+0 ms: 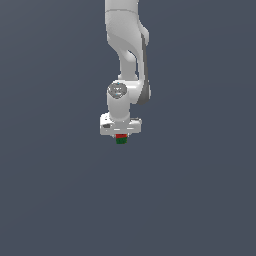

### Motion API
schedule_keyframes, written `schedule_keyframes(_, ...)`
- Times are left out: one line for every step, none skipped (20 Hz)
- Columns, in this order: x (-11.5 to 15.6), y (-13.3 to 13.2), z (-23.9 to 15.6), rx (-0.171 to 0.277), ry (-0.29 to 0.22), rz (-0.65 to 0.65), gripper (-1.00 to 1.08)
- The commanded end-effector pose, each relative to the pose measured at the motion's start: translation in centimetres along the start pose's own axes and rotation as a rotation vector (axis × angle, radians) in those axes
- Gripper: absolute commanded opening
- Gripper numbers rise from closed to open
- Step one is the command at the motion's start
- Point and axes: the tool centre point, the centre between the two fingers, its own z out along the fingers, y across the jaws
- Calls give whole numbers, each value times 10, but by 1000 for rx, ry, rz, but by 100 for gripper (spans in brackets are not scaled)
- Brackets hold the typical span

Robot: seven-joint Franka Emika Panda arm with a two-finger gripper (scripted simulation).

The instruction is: Pick up the object and move it to a goal position.

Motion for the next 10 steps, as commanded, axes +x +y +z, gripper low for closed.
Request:
schedule_keyframes(4,6,-12,-1,3,0,-100)
schedule_keyframes(5,9,-17,-1,3,0,-100)
schedule_keyframes(7,12,-23,-1,3,0,-100)
schedule_keyframes(8,15,-29,-1,3,0,-100)
schedule_keyframes(10,19,-36,-1,3,0,-100)
schedule_keyframes(12,23,-43,-1,3,0,-100)
schedule_keyframes(14,27,-50,-1,3,0,-100)
schedule_keyframes(17,31,-59,0,3,0,-100)
schedule_keyframes(19,35,-67,0,3,0,-100)
schedule_keyframes(21,39,-75,0,3,0,-100)
